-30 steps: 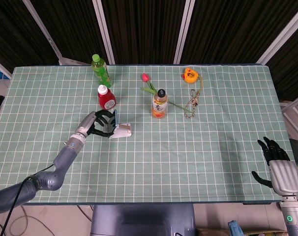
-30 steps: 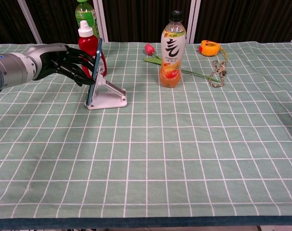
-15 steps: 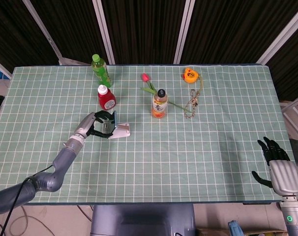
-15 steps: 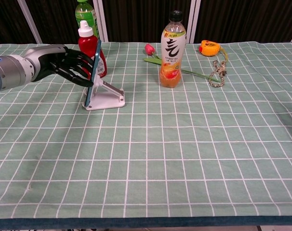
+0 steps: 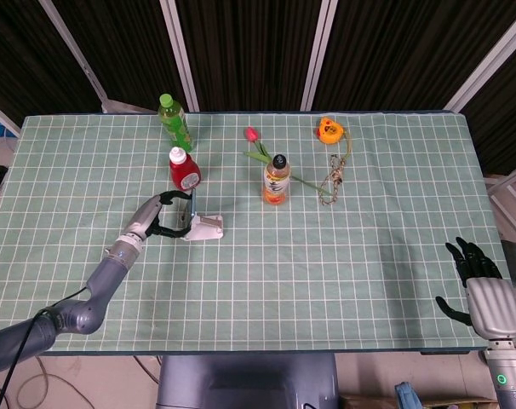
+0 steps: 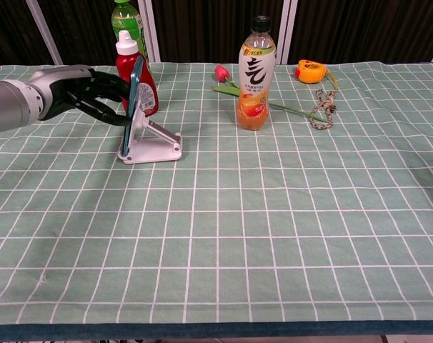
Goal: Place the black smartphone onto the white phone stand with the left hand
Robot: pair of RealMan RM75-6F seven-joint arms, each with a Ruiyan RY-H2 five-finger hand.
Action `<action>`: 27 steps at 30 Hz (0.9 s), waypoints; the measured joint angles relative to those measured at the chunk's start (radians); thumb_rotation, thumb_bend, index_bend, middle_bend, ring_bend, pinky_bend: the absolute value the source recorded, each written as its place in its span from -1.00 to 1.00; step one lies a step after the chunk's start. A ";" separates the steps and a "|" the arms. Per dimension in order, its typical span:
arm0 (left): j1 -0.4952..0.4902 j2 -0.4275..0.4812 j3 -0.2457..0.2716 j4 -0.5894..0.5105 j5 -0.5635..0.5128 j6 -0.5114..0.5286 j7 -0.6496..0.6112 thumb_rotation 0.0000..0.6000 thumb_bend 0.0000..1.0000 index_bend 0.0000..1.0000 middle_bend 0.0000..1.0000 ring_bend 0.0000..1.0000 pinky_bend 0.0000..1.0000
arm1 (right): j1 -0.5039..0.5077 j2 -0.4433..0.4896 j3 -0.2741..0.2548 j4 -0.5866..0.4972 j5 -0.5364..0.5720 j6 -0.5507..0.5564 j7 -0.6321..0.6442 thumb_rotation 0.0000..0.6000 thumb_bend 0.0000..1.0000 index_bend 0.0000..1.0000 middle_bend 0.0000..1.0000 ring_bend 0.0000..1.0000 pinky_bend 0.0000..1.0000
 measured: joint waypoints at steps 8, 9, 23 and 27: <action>0.004 0.022 0.008 -0.020 -0.002 -0.008 0.007 1.00 -0.52 -0.68 -0.72 -0.94 -0.75 | 0.000 0.000 0.000 0.001 -0.003 0.001 0.005 1.00 -0.35 -0.79 -0.96 -1.00 -0.63; 0.005 0.025 0.008 -0.024 -0.003 -0.008 0.007 1.00 -0.52 -0.68 -0.72 -0.94 -0.75 | 0.000 0.000 -0.001 0.001 -0.003 0.002 0.006 1.00 -0.35 -0.79 -0.96 -1.00 -0.63; 0.028 0.084 0.013 -0.114 0.005 0.010 0.009 1.00 -0.52 -0.77 -0.77 -1.00 -0.80 | -0.001 -0.001 -0.001 0.006 -0.008 0.003 0.017 1.00 -0.35 -0.79 -0.96 -1.00 -0.63; 0.056 0.127 0.026 -0.180 0.037 0.057 0.023 1.00 -0.52 -0.78 -0.77 -1.00 -0.81 | -0.001 0.000 -0.002 0.006 -0.009 0.004 0.018 1.00 -0.35 -0.79 -0.96 -1.00 -0.63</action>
